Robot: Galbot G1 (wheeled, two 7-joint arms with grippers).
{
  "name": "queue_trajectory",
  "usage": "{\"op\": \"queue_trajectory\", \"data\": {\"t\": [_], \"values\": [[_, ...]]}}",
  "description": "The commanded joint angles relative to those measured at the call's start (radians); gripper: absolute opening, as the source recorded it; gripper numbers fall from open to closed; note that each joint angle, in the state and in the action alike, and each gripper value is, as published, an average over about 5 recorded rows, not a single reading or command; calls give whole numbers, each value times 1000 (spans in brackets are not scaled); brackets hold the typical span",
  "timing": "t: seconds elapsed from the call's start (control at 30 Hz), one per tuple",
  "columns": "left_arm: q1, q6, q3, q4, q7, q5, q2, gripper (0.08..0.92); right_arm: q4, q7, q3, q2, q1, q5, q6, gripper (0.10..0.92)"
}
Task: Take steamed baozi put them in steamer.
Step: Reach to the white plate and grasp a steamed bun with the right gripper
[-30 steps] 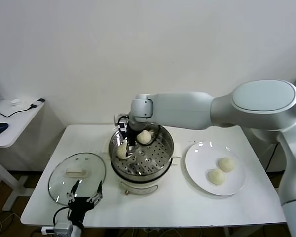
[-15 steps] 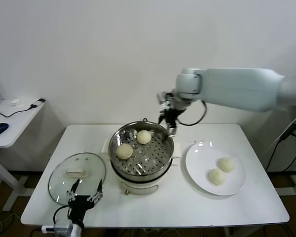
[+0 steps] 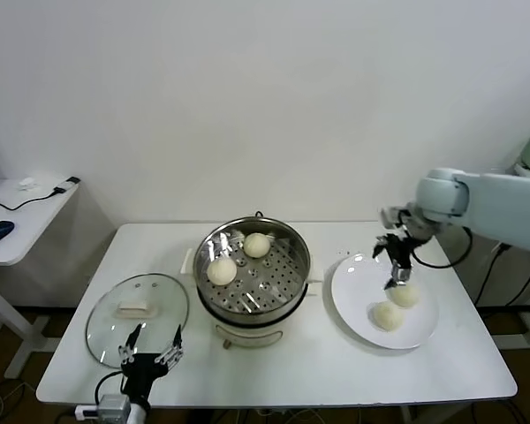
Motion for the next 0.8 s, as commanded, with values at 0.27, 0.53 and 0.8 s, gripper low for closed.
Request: {"op": "queue_trajectory", "data": {"t": [0.27, 0.53, 0.8], "values": [[16, -3, 0, -1, 0, 5, -4, 823, -82, 77, 211, -70, -347, -131, -52, 823], [25, -4, -3, -3, 0, 6, 0, 823, -109, 97, 251, -45, -394, -139, -65, 823], [28, -6, -2, -5, 0, 5, 2, 823, -122, 101, 252, -24, -400, -145, -71, 823]]}}
